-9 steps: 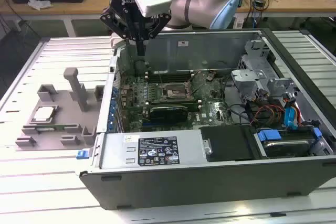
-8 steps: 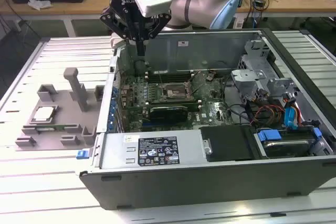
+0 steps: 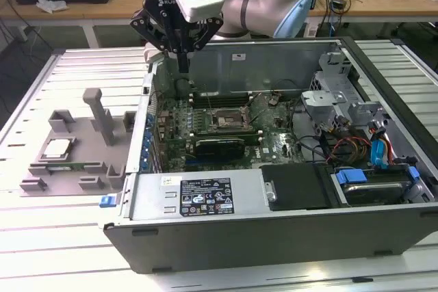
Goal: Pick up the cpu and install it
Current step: 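Reach for the cpu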
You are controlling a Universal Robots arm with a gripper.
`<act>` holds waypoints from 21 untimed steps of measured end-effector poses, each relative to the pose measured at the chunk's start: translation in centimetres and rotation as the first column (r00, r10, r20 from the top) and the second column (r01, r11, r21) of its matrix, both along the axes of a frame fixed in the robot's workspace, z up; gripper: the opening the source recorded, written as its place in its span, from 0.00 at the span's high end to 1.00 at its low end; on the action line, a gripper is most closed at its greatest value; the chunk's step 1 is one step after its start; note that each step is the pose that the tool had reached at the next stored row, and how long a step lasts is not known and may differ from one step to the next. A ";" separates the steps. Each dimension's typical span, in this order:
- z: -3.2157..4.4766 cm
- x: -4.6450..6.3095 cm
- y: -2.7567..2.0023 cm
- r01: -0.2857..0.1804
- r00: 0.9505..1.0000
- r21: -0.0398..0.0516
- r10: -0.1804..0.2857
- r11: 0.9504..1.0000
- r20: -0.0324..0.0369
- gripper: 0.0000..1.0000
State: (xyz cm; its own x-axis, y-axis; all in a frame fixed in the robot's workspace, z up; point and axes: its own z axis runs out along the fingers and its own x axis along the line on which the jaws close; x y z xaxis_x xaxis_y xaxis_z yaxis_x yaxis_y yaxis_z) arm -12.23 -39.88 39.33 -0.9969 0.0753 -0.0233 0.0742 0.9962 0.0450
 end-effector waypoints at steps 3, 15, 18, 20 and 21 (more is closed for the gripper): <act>0.00 -0.6 0.00 0.000 1.000 0.000 0.000 1.000 0.000 0.89; 0.00 -2.1 0.00 0.000 1.000 0.000 0.000 1.000 0.000 0.89; 0.00 -2.6 0.00 0.000 1.000 0.000 0.000 1.000 0.000 0.89; 0.00 -2.8 0.00 0.000 1.000 0.000 0.000 1.000 0.000 0.89; 0.00 -2.9 0.00 0.000 1.000 0.000 0.000 1.000 0.000 0.89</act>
